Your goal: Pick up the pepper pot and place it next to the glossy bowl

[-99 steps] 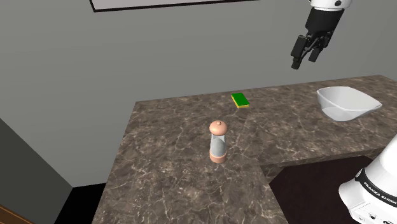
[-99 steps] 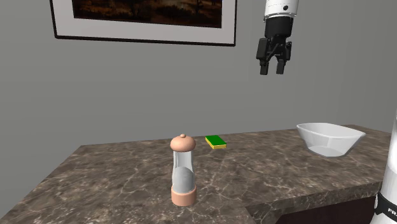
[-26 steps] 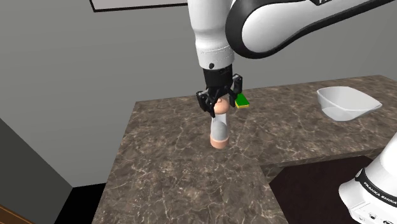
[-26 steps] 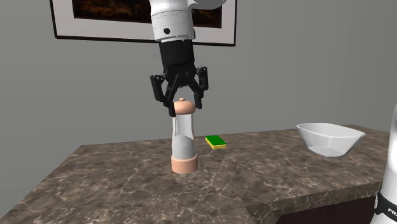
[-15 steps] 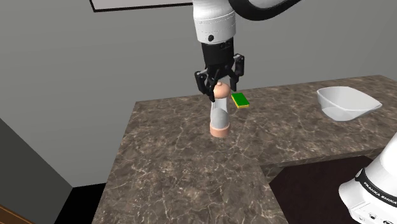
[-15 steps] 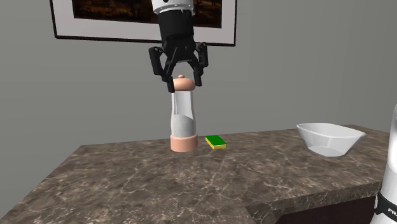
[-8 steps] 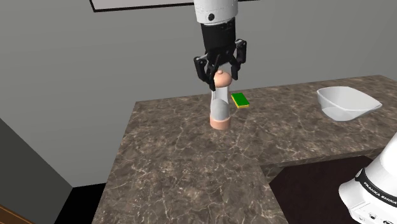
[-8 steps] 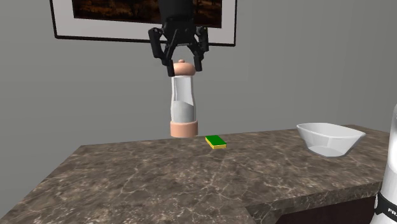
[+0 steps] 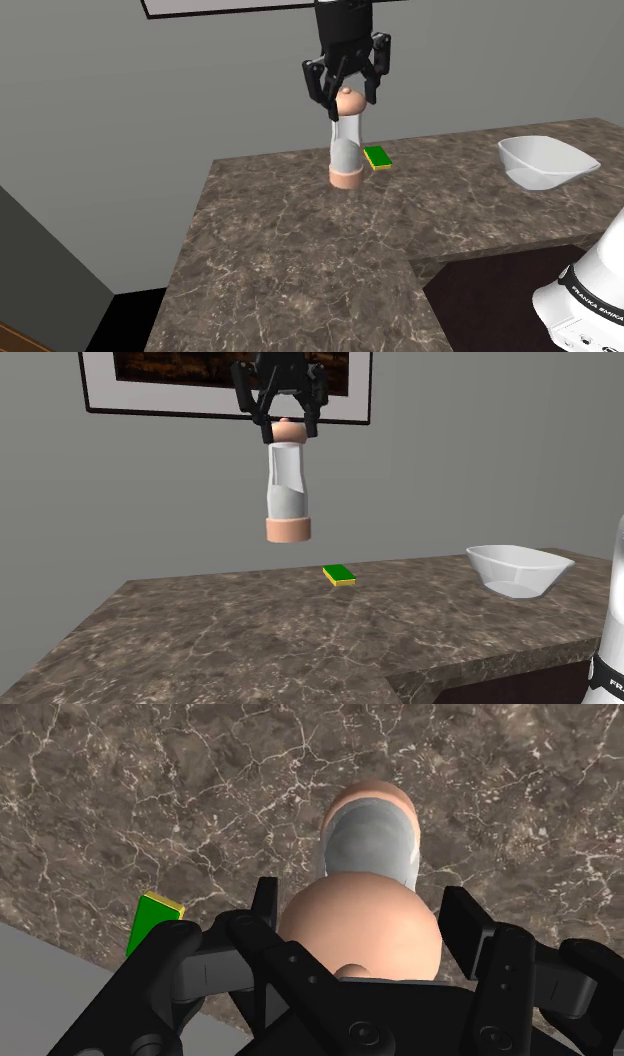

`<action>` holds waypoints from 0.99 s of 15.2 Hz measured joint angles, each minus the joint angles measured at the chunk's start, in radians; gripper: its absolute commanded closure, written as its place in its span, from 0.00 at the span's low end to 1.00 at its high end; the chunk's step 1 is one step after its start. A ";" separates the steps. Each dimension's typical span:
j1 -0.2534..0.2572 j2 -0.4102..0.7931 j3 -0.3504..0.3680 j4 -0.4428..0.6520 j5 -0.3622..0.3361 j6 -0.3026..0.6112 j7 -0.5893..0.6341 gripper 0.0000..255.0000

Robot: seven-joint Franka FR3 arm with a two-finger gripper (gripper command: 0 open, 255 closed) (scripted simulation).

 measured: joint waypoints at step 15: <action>-0.111 -0.296 -0.184 -0.233 0.101 0.012 -0.302 1.00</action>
